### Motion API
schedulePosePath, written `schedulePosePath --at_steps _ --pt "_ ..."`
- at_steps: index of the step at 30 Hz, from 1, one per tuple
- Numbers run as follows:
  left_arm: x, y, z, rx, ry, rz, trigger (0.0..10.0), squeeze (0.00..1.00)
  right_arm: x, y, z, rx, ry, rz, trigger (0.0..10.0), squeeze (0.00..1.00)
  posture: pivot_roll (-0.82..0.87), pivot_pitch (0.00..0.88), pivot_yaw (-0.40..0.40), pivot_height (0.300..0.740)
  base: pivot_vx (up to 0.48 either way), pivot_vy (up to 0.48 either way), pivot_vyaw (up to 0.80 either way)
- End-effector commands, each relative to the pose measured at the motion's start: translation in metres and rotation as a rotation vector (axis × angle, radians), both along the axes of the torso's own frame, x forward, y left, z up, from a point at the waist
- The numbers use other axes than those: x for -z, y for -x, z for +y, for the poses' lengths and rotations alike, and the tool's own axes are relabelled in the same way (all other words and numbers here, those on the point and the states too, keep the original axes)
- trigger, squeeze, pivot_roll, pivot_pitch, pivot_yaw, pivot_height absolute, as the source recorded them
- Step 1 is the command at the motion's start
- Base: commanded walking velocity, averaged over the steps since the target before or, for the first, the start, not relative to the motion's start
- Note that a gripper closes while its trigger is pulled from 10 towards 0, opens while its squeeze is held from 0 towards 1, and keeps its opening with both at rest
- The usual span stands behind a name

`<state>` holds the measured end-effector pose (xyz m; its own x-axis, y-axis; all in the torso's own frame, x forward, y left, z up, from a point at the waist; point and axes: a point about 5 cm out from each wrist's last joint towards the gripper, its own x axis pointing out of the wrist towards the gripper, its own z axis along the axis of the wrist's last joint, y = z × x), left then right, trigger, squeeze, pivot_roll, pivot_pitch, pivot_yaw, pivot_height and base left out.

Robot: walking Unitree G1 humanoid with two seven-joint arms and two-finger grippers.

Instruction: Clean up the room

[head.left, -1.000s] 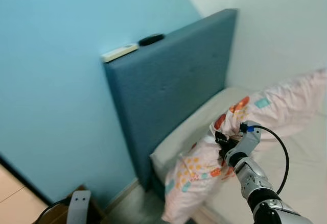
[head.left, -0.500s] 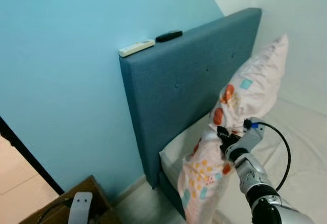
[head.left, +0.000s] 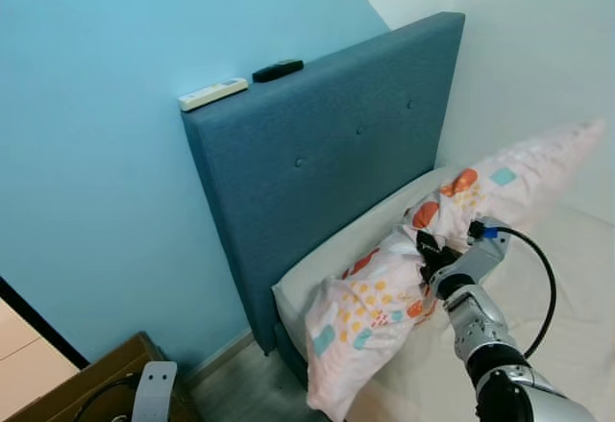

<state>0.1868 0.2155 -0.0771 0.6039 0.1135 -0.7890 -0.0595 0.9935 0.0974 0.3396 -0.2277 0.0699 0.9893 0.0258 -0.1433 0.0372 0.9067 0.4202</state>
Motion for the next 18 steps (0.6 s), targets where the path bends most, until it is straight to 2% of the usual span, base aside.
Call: schedulePosePath --at_steps 1,4,10,18 --pt "0.001 0.004 0.006 -0.001 -0.015 0.013 10.0 0.0 -0.004 -0.005 0.009 -0.039 0.016 -0.005 0.0 0.0 -0.03 0.067 0.064 0.72 0.0 0.0 0.0" --pt "0.002 0.006 0.006 0.005 -0.016 0.022 10.0 0.0 -0.001 -0.003 0.011 -0.046 0.023 0.005 0.0 0.0 -0.03 0.073 0.063 0.72 0.0 0.0 0.0" --pt "0.002 0.006 0.003 0.006 -0.01 0.026 10.0 0.0 0.004 -0.001 0.015 -0.063 0.019 0.021 0.0 0.0 -0.03 0.079 0.059 0.72 0.0 -0.48 0.0" --pt "0.001 0.003 0.002 -0.067 0.02 -0.001 10.0 0.0 0.008 0.001 0.017 -0.088 0.036 0.039 0.0 0.0 -0.04 0.085 0.045 0.72 0.0 0.0 0.0"
